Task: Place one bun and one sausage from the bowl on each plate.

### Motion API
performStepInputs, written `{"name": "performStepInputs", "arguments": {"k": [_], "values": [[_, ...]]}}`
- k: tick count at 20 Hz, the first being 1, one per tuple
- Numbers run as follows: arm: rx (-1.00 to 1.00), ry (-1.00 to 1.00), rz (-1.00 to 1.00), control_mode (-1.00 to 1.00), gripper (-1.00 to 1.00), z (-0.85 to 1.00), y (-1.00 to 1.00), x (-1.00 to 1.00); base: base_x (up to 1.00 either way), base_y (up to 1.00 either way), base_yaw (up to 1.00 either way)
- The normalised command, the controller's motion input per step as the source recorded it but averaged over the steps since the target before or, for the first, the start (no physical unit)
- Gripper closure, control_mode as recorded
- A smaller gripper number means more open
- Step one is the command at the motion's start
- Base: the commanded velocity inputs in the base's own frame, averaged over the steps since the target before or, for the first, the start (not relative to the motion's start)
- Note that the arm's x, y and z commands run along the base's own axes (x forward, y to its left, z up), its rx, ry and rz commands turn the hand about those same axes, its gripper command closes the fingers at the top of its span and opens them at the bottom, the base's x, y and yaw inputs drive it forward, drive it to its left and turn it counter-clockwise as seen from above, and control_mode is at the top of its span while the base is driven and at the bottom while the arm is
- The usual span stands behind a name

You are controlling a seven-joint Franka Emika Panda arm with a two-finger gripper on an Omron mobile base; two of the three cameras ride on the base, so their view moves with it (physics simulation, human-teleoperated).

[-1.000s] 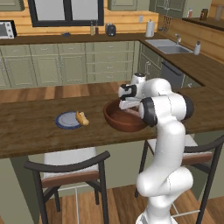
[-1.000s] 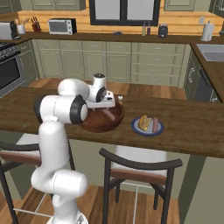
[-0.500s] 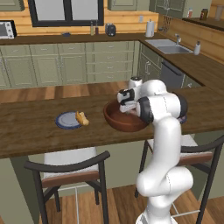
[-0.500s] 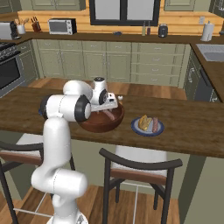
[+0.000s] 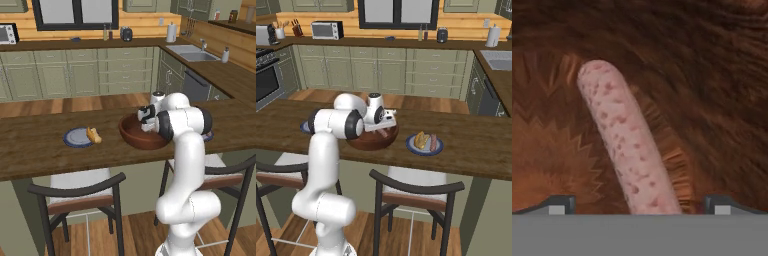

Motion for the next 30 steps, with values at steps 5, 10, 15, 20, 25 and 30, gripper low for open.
{"name": "performStepInputs", "arguments": {"k": [5,10,15,20,25,30], "values": [[-0.03,0.0,0.0,-1.0,-1.0,-0.33,0.0,0.24,0.0,0.0,0.0],[-0.06,0.0,0.0,-1.0,1.0,-0.73,0.0,0.02,0.0,0.0,0.0],[-0.01,0.0,0.0,-1.0,1.0,-0.28,0.0,0.0,0.0,0.0,0.0],[0.0,0.02,-0.03,-1.0,1.0,0.27,0.19,-0.11,0.0,0.0,0.0],[0.01,0.04,-0.02,-1.0,1.0,0.93,0.54,-0.57,0.0,0.0,0.0],[0.11,0.05,-0.13,-1.0,1.0,0.34,0.68,-0.98,0.0,0.0,0.0]]}}
